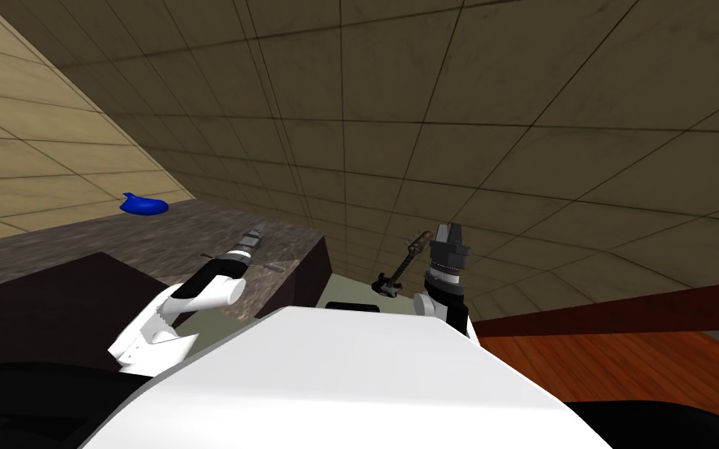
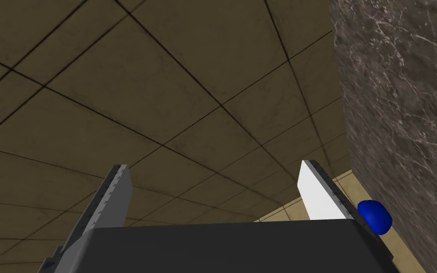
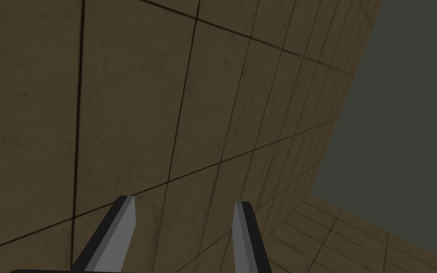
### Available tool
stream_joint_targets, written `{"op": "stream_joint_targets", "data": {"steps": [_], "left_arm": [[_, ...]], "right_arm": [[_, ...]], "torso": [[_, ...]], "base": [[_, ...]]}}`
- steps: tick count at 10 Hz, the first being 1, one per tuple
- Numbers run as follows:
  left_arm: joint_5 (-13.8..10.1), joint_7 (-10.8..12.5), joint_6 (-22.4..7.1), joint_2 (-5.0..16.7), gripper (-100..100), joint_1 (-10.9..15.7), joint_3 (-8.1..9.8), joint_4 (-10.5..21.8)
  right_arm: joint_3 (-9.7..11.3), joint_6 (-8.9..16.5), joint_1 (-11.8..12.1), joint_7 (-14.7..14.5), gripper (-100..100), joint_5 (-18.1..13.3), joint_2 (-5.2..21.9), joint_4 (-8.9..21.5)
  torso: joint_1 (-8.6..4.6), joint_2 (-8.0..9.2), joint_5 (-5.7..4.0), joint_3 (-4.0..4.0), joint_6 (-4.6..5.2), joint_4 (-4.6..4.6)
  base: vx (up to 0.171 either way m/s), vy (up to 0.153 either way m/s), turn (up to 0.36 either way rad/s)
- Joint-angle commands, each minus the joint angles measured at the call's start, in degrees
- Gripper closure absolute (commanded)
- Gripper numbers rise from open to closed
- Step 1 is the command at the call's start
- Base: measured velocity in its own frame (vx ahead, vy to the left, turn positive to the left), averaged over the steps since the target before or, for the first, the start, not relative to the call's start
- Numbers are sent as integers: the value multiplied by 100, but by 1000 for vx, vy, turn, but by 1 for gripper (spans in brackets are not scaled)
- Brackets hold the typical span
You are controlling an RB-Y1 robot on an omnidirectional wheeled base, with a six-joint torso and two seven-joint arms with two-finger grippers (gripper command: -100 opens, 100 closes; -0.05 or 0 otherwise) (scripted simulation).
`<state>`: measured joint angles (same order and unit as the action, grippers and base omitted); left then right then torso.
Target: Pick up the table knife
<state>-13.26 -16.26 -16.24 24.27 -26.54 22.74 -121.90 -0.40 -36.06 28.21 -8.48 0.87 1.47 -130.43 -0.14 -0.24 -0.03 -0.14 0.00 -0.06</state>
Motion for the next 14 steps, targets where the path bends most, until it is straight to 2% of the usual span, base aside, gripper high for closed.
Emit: {"op": "stream_joint_targets", "data": {"steps": [1,2,3,4,5,6,7,8,9,10,11,12,13,14], "left_arm": [[-10,-62,-284,55,-100,44,39,111],[-77,-142,-414,205,-100,49,153,249],[-77,-142,-602,205,-100,49,153,249],[-146,-222,-804,353,-100,50,255,394],[-146,-222,-980,353,-100,50,255,394],[-217,-301,-1171,500,-100,50,345,545],[-217,-301,-1318,500,-100,50,345,545],[-217,-301,-1318,500,-100,50,345,545],[-289,-379,-1540,644,-100,47,423,702],[-289,-379,-1649,644,-100,47,423,702],[-363,-457,-1798,787,-100,42,489,863],[-363,-457,-1936,787,-100,42,489,863],[-438,-532,-2104,927,-100,34,542,1028],[-438,-532,-2275,927,-100,34,542,1028]], "right_arm": [[0,0,0,0,0,0,0,0],[0,0,0,0,0,0,0,0],[0,0,0,0,0,0,0,0],[0,0,0,0,0,0,0,0],[0,0,0,0,0,0,0,0],[0,0,0,0,0,0,0,0],[0,0,0,0,0,0,0,0],[0,0,0,0,0,0,0,0],[0,0,-1,0,0,0,0,0],[0,0,0,0,0,0,0,0],[0,0,0,0,0,0,0,0],[0,0,0,0,0,0,0,0],[0,0,0,0,0,0,0,0],[0,0,0,0,0,0,0,0]], "torso": [[0,0,0,0,0,0],[0,3,0,1,1,0],[-4,-3,-1,-2,1,-1],[-1,-2,-1,-2,1,-1],[2,-2,0,-2,0,-1],[3,1,0,0,1,0],[-2,-1,0,-1,1,-1],[0,3,0,1,0,0],[9,12,1,6,1,2],[5,10,1,6,1,2],[5,9,1,4,1,2],[4,3,0,2,1,0],[4,3,1,1,1,0],[3,-1,1,-1,2,-1]], "base": [[55,-48,15],[71,-61,11],[67,-51,10],[69,-44,6],[59,-41,8],[66,-59,3],[54,-49,6],[22,-17,3],[37,-39,-10],[46,-35,4],[63,-41,-6],[58,-39,1],[66,-44,-14],[49,-42,-6]]}}
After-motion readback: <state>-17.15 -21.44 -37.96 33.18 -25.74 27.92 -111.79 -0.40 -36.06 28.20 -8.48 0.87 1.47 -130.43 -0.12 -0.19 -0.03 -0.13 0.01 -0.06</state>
